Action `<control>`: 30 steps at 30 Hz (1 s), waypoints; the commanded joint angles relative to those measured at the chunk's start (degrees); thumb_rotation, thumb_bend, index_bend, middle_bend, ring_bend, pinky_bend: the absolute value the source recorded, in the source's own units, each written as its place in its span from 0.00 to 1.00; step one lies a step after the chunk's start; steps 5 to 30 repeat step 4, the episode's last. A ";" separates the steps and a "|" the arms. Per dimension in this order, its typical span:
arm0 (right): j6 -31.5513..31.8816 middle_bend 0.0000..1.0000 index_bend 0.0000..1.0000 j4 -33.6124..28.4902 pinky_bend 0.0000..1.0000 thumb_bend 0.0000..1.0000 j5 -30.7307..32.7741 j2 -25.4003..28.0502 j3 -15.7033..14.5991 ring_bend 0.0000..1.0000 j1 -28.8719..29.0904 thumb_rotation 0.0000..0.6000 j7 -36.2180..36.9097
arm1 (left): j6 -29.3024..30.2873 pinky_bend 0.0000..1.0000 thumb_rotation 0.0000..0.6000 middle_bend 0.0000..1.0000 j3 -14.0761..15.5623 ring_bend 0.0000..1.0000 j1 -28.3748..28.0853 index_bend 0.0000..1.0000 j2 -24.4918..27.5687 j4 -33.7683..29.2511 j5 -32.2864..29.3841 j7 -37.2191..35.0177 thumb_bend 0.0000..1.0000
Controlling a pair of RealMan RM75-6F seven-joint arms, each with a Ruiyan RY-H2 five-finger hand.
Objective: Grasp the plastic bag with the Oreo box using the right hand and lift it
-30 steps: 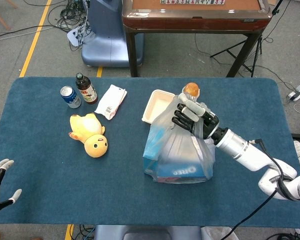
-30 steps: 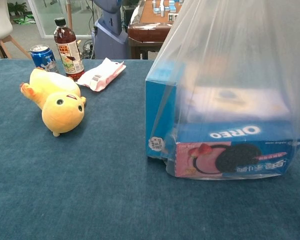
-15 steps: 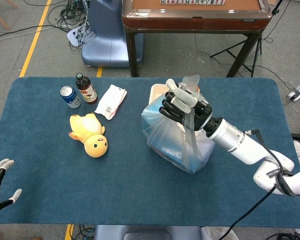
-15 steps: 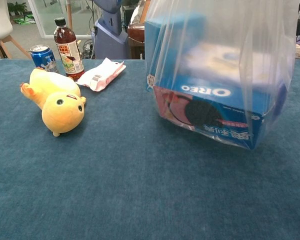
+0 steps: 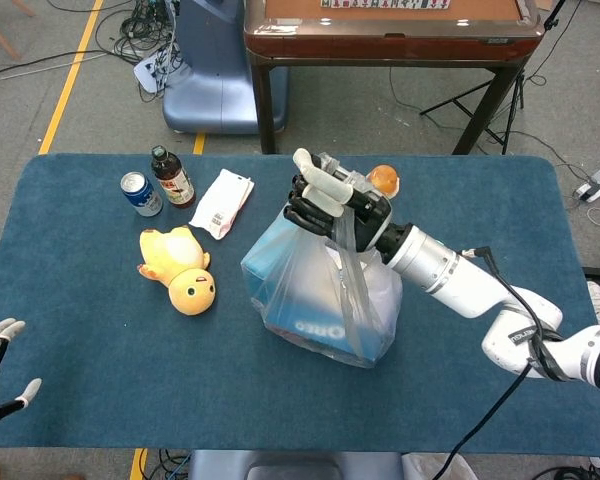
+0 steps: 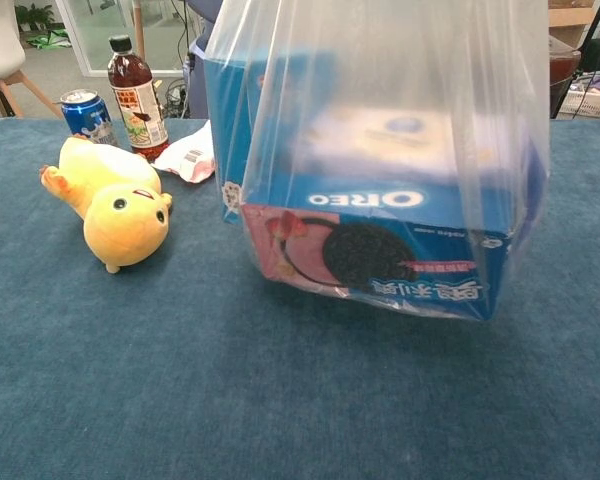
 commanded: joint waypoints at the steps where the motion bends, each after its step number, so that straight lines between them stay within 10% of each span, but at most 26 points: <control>1: -1.46 0.87 0.81 0.16 0.92 0.63 0.94 -0.84 1.16 0.88 0.71 1.00 -0.74 | 0.01 0.14 1.00 0.17 0.00 0.19 0.00 0.19 -0.01 0.08 0.06 -0.10 0.18; 30: -2.41 0.87 0.81 0.22 0.92 0.64 1.46 -1.43 2.07 0.88 1.05 1.00 -1.27 | 0.10 0.14 1.00 0.17 -0.01 0.19 0.05 0.19 0.00 0.14 0.12 -0.27 0.18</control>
